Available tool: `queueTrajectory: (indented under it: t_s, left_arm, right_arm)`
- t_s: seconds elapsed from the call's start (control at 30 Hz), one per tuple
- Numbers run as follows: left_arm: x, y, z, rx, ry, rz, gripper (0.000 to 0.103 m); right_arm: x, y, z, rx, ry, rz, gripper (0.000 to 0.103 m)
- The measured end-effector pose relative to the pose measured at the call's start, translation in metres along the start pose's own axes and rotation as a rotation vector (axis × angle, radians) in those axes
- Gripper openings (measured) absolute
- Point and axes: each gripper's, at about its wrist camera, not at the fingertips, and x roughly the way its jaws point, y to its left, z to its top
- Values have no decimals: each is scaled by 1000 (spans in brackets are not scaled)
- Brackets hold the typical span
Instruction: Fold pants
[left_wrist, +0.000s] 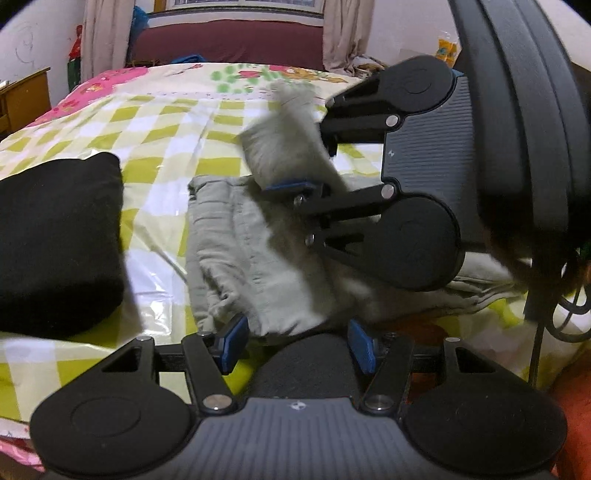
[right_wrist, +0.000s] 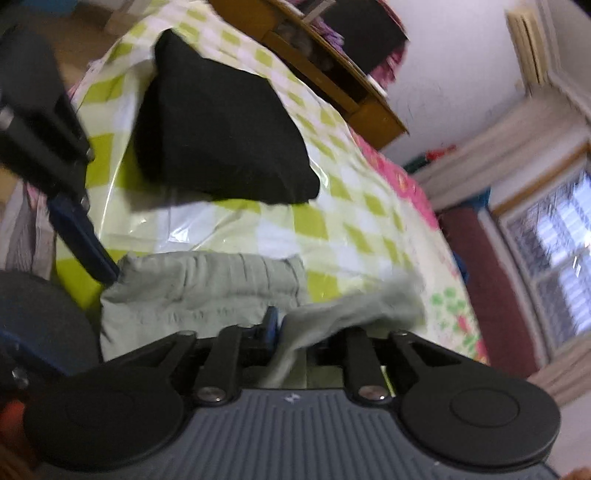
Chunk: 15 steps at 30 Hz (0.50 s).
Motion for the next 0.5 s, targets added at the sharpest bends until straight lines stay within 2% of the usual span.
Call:
queueTrajectory:
  t_s: [0.1, 0.23, 0.3, 0.43, 0.5]
  left_arm:
    - [-2, 1, -2, -13, 0, 2, 73]
    - [-2, 1, -2, -20, 0, 4, 73]
    - [-1, 1, -1, -11, 2, 8, 73]
    - [-6, 1, 2, 5, 7, 20, 73]
    - [-12, 2, 3, 21, 1, 42, 73]
  right_arm:
    - [-1, 10, 1, -33, -17, 20, 18]
    - [4, 14, -5, -15, -2, 13, 18]
    - [2, 11, -10, 11, 8, 24, 29]
    - [-20, 6, -18, 98, -18, 85, 33]
    - [-38, 1, -29, 161, -11, 89, 39]
